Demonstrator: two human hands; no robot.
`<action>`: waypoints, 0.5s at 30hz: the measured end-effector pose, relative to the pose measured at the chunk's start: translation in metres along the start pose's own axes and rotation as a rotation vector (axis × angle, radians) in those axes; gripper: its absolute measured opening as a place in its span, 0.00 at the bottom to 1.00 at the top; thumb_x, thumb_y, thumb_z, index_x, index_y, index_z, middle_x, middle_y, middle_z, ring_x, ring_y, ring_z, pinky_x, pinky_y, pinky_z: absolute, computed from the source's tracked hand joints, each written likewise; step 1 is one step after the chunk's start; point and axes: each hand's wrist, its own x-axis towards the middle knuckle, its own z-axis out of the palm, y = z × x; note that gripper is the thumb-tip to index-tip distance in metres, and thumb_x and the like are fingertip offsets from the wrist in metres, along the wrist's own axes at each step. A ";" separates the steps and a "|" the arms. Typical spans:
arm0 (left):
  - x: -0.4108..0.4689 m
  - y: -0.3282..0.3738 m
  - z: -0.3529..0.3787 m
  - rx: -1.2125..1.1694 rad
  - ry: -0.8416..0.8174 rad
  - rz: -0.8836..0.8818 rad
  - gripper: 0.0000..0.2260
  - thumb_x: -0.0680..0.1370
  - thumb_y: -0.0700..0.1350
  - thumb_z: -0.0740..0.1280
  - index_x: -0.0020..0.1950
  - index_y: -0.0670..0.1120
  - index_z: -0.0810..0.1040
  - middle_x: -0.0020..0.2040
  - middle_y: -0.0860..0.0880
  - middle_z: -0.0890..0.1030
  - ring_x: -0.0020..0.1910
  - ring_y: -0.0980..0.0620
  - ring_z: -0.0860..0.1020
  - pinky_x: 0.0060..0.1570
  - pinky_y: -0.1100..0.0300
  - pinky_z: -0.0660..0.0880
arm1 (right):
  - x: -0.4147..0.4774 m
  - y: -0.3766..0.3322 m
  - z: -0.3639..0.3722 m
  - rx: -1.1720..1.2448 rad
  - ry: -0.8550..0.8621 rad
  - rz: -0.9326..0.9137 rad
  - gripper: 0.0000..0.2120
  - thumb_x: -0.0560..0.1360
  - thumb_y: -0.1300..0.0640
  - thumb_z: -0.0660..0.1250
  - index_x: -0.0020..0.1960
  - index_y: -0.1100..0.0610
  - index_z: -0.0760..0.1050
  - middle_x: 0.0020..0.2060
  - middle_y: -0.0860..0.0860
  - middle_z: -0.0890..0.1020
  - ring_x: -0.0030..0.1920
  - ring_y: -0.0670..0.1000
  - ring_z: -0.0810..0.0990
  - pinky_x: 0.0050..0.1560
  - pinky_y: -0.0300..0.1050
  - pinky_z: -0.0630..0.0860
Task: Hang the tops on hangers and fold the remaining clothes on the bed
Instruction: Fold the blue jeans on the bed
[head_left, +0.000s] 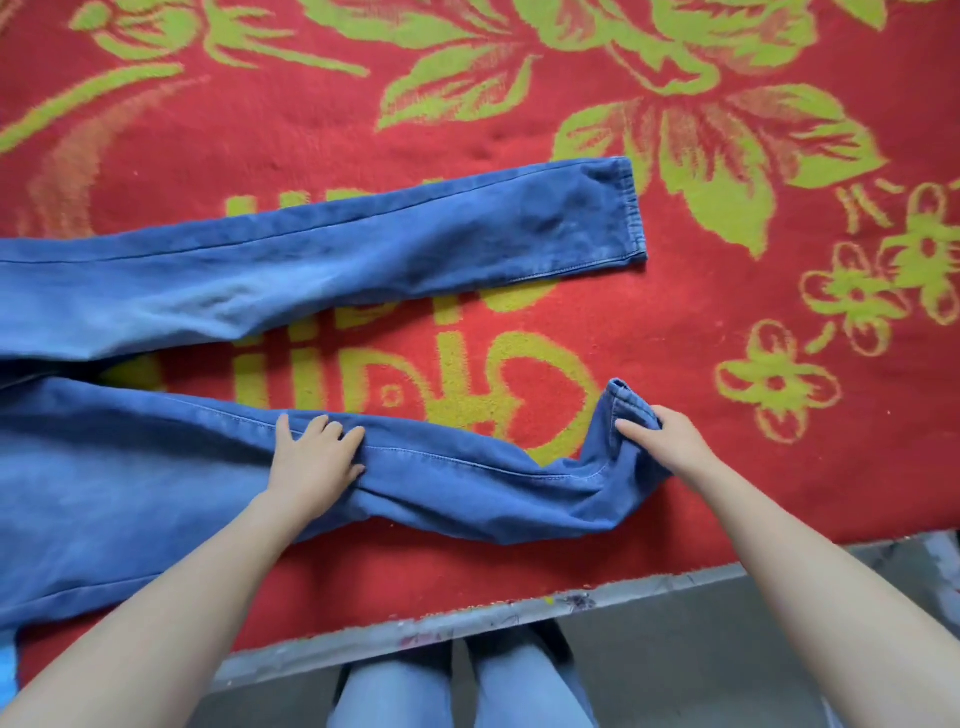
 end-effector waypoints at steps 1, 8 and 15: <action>0.000 -0.002 0.000 0.013 0.010 -0.004 0.18 0.80 0.55 0.56 0.69 0.52 0.67 0.63 0.52 0.73 0.67 0.51 0.66 0.69 0.40 0.52 | -0.005 -0.003 -0.008 0.034 -0.012 -0.008 0.08 0.73 0.56 0.70 0.42 0.61 0.76 0.37 0.53 0.78 0.40 0.50 0.74 0.41 0.45 0.71; 0.011 -0.012 -0.020 -0.442 0.463 -0.159 0.08 0.67 0.38 0.76 0.42 0.44 0.80 0.39 0.41 0.77 0.42 0.40 0.77 0.50 0.41 0.68 | -0.006 0.004 -0.073 0.683 0.390 0.018 0.09 0.73 0.52 0.69 0.37 0.54 0.74 0.26 0.41 0.79 0.26 0.37 0.74 0.32 0.33 0.72; 0.020 -0.006 -0.041 -0.743 0.463 -0.538 0.29 0.77 0.47 0.67 0.75 0.45 0.60 0.74 0.37 0.58 0.71 0.37 0.56 0.66 0.39 0.56 | 0.015 -0.005 -0.043 0.438 0.353 0.089 0.29 0.81 0.48 0.55 0.76 0.59 0.51 0.74 0.56 0.59 0.74 0.52 0.58 0.71 0.45 0.55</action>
